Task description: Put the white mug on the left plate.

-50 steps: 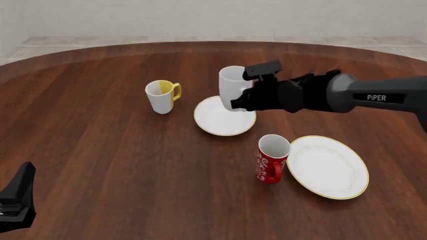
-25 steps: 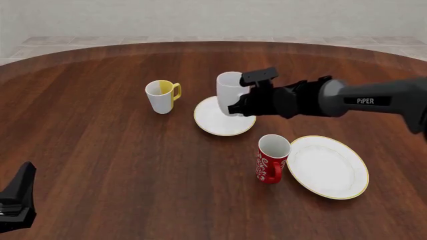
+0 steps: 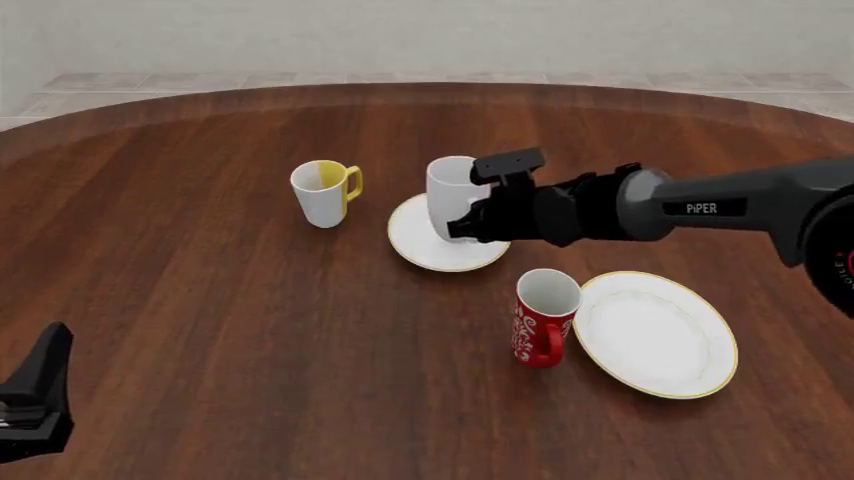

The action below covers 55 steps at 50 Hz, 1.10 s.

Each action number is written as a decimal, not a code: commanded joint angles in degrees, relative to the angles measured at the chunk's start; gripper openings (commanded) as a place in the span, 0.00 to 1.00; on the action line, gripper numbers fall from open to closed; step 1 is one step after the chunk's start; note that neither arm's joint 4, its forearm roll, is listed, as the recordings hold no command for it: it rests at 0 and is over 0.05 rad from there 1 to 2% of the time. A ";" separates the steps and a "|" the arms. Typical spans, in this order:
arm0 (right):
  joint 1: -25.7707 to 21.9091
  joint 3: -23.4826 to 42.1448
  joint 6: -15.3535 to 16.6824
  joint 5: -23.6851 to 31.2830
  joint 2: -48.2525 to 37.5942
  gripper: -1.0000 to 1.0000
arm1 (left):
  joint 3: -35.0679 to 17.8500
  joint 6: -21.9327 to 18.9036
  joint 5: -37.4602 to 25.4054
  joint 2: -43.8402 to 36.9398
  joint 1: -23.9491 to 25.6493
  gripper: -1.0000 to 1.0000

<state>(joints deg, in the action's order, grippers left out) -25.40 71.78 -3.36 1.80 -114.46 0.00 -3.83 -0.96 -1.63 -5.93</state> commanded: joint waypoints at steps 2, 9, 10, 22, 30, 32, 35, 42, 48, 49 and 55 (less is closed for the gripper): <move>-0.65 0.55 -1.02 -0.42 -0.97 0.00 | 0.00 -0.16 0.63 -0.73 -0.04 1.00; -0.93 0.54 -1.01 -0.66 -1.38 0.00 | 0.00 -0.15 0.93 -1.13 -0.07 1.00; -0.95 0.48 -1.02 -0.77 -1.49 0.00 | 0.00 -0.16 0.69 -0.88 -0.09 1.00; -1.11 0.16 -1.12 -0.85 -1.30 0.00 | 0.00 -0.18 -0.02 -0.12 -0.01 1.00; -0.95 -0.06 -1.17 -0.89 -1.38 0.00 | 0.00 -0.22 -0.15 0.01 0.08 1.00; -0.86 -0.04 -1.21 -0.80 -1.56 0.00 | 0.00 -0.20 -0.36 0.24 0.11 1.00; -0.86 -0.14 -1.56 -0.78 -1.57 0.00 | 0.00 -0.20 -0.71 0.62 0.15 1.00; -1.12 -0.39 -2.03 -0.81 -1.70 0.00 | 0.00 -0.27 -0.76 0.60 0.31 1.00; -0.95 -0.17 -2.29 -0.38 -1.68 0.00 | 0.00 -0.33 -0.40 0.35 0.43 1.00; -0.95 -0.17 -2.29 -0.38 -1.68 0.00 | 0.00 -0.33 -0.39 0.33 0.43 1.00; -0.95 -0.38 -2.36 -0.49 -1.76 0.00 | 0.00 -0.38 -0.42 0.31 0.54 1.00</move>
<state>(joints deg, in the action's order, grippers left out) -26.16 71.99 -5.16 1.08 -115.59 0.00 -4.14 -1.42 -1.27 -5.56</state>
